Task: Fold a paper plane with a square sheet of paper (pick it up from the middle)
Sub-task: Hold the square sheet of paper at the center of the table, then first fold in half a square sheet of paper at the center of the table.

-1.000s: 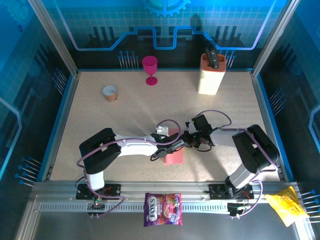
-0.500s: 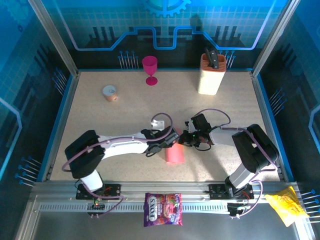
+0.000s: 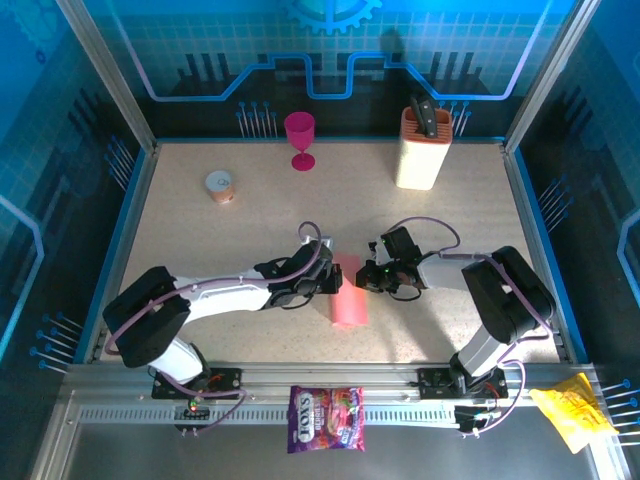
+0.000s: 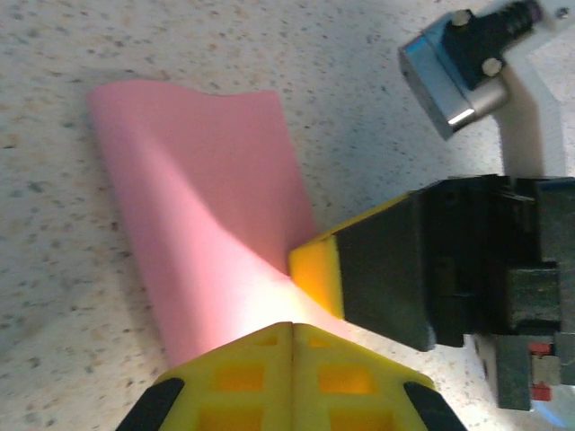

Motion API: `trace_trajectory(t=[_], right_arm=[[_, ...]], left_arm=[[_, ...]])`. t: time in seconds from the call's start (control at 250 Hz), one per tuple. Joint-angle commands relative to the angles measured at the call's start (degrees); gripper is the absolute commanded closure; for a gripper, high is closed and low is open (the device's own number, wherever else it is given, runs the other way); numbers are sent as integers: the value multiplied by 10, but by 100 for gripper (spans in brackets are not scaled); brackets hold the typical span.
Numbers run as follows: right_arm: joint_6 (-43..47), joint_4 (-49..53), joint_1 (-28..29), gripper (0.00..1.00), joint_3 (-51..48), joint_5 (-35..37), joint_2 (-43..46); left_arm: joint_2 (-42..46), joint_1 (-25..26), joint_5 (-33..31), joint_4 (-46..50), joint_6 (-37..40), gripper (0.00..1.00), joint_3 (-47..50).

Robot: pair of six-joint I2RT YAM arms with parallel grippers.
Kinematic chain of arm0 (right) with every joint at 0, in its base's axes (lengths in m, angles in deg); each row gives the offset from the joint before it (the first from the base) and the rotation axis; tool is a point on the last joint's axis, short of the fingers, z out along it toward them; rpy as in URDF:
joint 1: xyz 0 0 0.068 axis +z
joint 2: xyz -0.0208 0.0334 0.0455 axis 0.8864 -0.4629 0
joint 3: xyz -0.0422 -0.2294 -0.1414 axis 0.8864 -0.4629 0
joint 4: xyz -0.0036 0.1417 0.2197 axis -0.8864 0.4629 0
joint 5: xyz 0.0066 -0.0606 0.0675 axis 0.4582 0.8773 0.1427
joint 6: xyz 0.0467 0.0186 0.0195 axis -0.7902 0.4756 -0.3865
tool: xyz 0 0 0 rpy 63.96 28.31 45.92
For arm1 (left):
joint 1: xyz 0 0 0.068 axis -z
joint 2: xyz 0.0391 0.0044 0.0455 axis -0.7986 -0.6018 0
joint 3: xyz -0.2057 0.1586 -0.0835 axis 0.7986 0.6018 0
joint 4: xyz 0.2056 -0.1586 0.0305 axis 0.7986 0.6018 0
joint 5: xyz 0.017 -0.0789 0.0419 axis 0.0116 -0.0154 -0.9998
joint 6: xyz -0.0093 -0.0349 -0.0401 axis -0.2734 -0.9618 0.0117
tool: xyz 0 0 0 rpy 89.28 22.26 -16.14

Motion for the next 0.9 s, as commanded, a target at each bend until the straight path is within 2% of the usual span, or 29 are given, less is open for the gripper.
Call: trace_trajectory(t=[0.0,0.619,0.895], right_arm=[[7,35,8,100,-8,44,-30],[3,26,9,100,-17,44,-39],[3,26,9,100,-18,46,-40]], left_arm=[[-19,1,36,-40,16,97,9],[-88,0,-18,-69,12,99,60],[-36,-7,-1,-47,35,98,28]])
